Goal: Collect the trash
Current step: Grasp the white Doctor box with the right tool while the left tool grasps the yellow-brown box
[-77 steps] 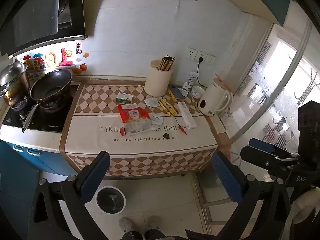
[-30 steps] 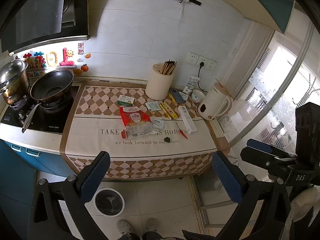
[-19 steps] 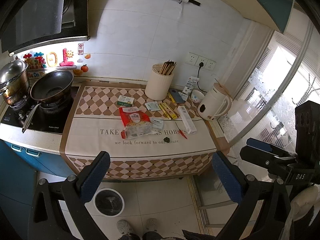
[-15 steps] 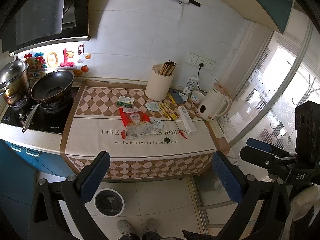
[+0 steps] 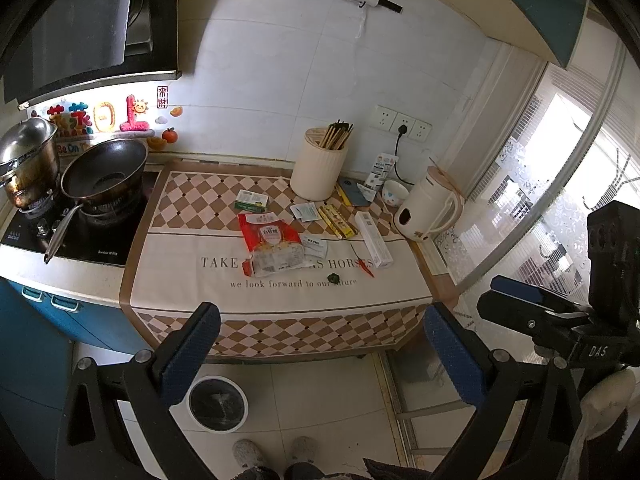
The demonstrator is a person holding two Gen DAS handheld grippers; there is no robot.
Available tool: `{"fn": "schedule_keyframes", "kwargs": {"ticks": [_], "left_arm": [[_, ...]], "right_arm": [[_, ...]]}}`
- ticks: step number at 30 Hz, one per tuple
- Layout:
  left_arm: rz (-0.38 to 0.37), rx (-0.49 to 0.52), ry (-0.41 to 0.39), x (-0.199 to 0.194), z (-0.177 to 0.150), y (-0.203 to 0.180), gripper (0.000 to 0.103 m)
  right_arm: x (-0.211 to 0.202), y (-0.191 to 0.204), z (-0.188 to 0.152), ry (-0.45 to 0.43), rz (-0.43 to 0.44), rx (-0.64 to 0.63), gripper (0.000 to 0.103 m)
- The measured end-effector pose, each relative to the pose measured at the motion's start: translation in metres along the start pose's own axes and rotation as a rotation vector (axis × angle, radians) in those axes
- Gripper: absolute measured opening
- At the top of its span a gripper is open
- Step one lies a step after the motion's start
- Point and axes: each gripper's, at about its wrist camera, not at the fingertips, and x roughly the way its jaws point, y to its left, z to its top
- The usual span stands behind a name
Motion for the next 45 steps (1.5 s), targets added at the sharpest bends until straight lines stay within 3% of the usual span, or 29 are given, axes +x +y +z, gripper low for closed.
{"fn": "schedule_keyframes", "kwargs": {"ticks": [10, 12, 15, 17, 19, 25, 33, 39, 42, 45], "left_arm": [[0.012, 0.009, 0.002, 0.005, 0.004, 0.003, 0.103], [0.069, 0.03, 0.004, 0.016, 0.009, 0.005, 0.103], [0.24, 0.09, -0.013, 0.045, 0.017, 0.01, 0.103], [0.347, 0.111, -0.014, 0.074, 0.023, 0.015, 0.103], [0.389, 0.096, 0.006, 0.103, 0.029, 0.026, 0.103], [0.459, 0.024, 0.148, 0.21, 0.045, 0.047, 0.103], [0.513, -0.012, 0.321, 0.367, 0.081, 0.031, 0.103], [0.552, 0.008, 0.46, 0.483, 0.106, 0.012, 0.103], [0.539, -0.002, 0.51, 0.527, 0.115, 0.001, 0.103], [0.498, -0.032, 0.561, 0.567, 0.123, -0.012, 0.103]], "right_arm": [[0.002, 0.0, -0.001, -0.004, -0.004, 0.001, 0.103], [0.003, 0.0, 0.0, -0.016, -0.012, 0.017, 0.103], [0.009, -0.004, 0.002, -0.047, -0.04, 0.058, 0.103], [0.016, -0.012, 0.005, -0.081, -0.09, 0.093, 0.103], [0.029, -0.027, 0.006, -0.1, -0.155, 0.142, 0.103], [0.086, -0.093, 0.021, -0.034, -0.268, 0.286, 0.103], [0.181, -0.241, 0.06, 0.085, -0.401, 0.385, 0.103], [0.309, -0.366, 0.102, 0.275, -0.464, 0.368, 0.097], [0.362, -0.397, 0.112, 0.345, -0.471, 0.346, 0.091], [0.42, -0.423, 0.118, 0.424, -0.415, 0.348, 0.082]]}}
